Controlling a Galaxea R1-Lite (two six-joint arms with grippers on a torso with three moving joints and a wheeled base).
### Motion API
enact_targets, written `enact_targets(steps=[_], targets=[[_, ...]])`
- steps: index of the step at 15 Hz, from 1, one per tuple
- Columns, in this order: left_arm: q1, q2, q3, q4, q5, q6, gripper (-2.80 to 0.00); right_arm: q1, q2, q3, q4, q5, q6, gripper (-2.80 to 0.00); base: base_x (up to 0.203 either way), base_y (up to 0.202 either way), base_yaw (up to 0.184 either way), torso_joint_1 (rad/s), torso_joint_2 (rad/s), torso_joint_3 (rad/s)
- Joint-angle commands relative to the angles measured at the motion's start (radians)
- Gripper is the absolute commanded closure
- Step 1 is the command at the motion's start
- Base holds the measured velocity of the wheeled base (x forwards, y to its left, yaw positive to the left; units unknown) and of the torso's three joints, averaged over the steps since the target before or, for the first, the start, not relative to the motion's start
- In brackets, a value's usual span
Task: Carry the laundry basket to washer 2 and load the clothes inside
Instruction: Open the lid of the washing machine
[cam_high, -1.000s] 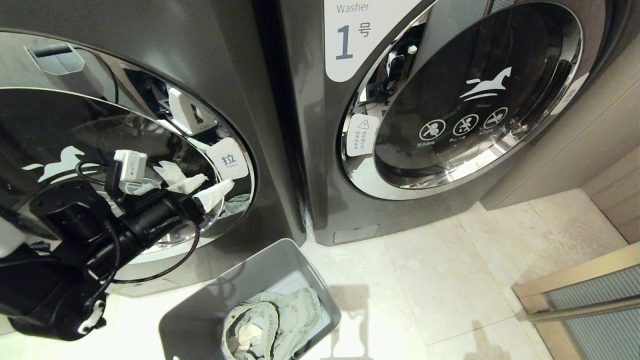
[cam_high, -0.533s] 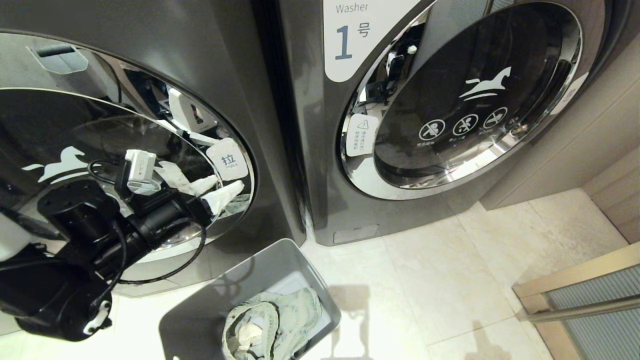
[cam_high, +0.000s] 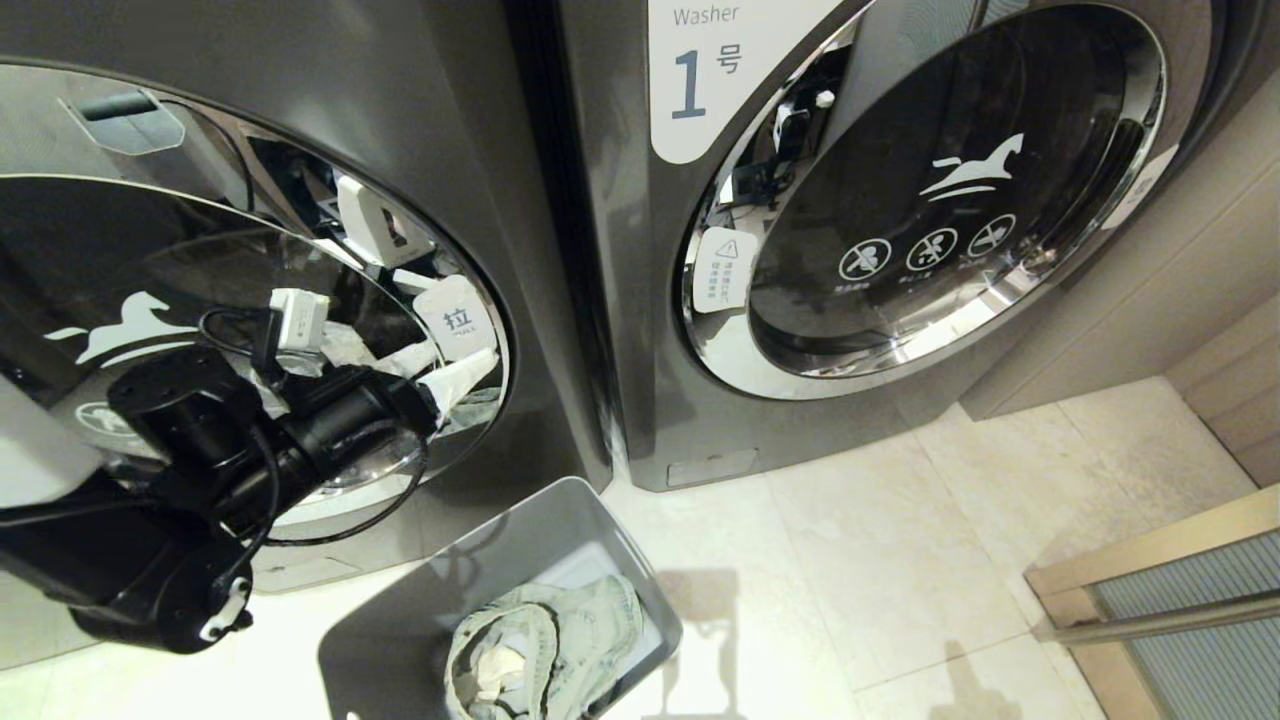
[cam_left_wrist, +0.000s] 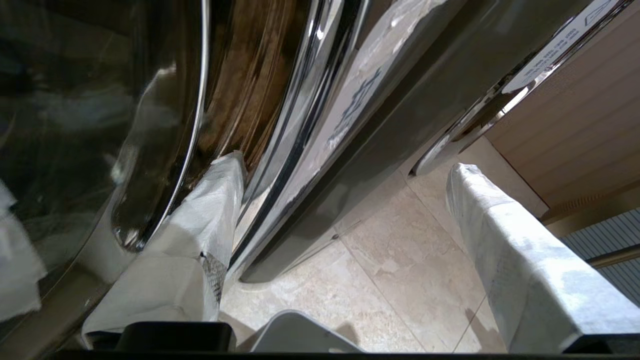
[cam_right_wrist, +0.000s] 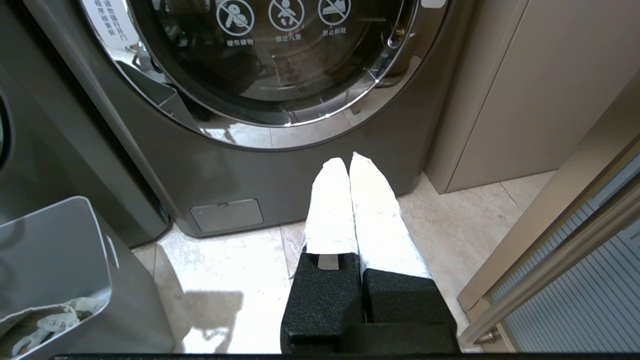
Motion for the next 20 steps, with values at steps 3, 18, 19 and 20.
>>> enact_targets(steps=[3, 18, 19, 20], targets=[[-0.001, 0.053, -0.054, -0.008, -0.002, 0.0, -2.8, 0.0, 0.001, 0.04, -0.002, 0.0, 0.0, 0.0, 0.0, 0.0, 0.0, 0.0, 0.0, 0.0], [-0.021, 0.092, -0.099, -0.008, -0.003, -0.008, 0.0, 0.0, 0.001, 0.04, -0.002, 0.0, 0.0, 0.0, 0.0, 0.0, 0.0, 0.0, 0.0, 0.0], [-0.022, 0.092, -0.098, -0.008, -0.003, -0.009, 0.0, 0.0, 0.001, 0.04, -0.002, 0.0, 0.0, 0.0, 0.0, 0.0, 0.0, 0.0, 0.0, 0.0], [-0.027, 0.089, -0.098, -0.008, -0.004, -0.013, 0.0, 0.0, 0.001, 0.04, -0.002, 0.0, 0.0, 0.0, 0.0, 0.0, 0.0, 0.0, 0.0, 0.0]])
